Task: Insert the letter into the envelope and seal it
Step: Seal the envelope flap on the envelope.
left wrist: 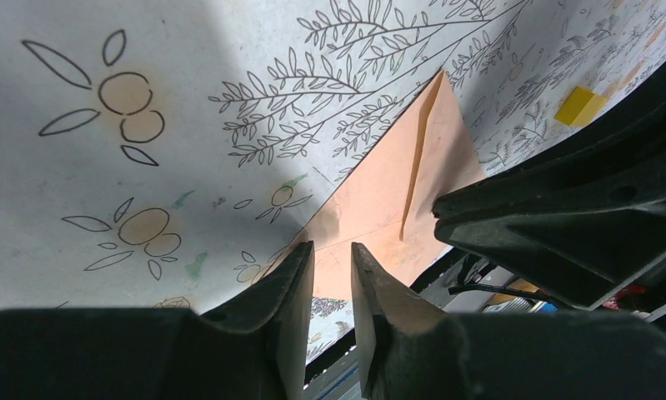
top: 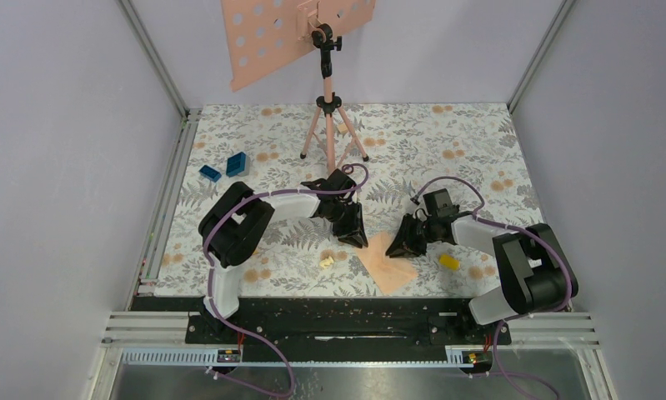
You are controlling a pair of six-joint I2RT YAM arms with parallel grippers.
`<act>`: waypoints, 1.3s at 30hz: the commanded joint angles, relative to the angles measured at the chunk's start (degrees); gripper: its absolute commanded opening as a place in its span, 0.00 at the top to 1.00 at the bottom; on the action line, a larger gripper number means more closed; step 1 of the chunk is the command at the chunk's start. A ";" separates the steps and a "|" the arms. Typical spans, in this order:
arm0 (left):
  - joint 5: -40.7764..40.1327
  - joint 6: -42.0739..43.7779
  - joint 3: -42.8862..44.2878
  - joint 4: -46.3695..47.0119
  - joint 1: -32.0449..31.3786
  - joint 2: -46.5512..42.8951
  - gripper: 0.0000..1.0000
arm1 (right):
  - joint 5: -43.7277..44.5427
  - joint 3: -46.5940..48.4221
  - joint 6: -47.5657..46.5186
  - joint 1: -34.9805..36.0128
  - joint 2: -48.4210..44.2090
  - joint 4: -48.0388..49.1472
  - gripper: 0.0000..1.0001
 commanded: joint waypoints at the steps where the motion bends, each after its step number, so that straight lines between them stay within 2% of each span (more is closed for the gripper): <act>1: -2.40 0.94 0.47 0.44 -0.32 2.08 0.75 | 1.40 0.21 0.96 0.61 0.94 0.33 0.78; 5: -2.45 0.94 0.38 0.38 -0.31 2.10 0.75 | 3.72 1.95 -0.93 1.27 1.87 -3.80 1.00; 10: -2.43 0.94 0.60 0.43 -0.28 2.23 0.75 | 7.69 3.57 -3.23 2.83 3.24 -8.41 1.00; 17: -2.27 0.94 0.56 0.43 -0.31 2.35 0.75 | 6.20 5.44 -3.87 5.15 -0.60 -10.03 1.00; 23: -2.17 0.77 0.39 0.68 -0.38 2.43 0.75 | 6.02 7.18 -3.51 8.42 2.08 -9.86 1.00; 31: -2.39 0.85 -0.17 0.72 -0.35 1.75 0.75 | 14.18 5.57 -1.15 9.13 6.52 -7.49 1.00; 39: -2.28 0.95 -0.49 0.68 -0.35 0.96 0.75 | 6.72 7.13 -0.69 9.13 0.90 -8.20 1.00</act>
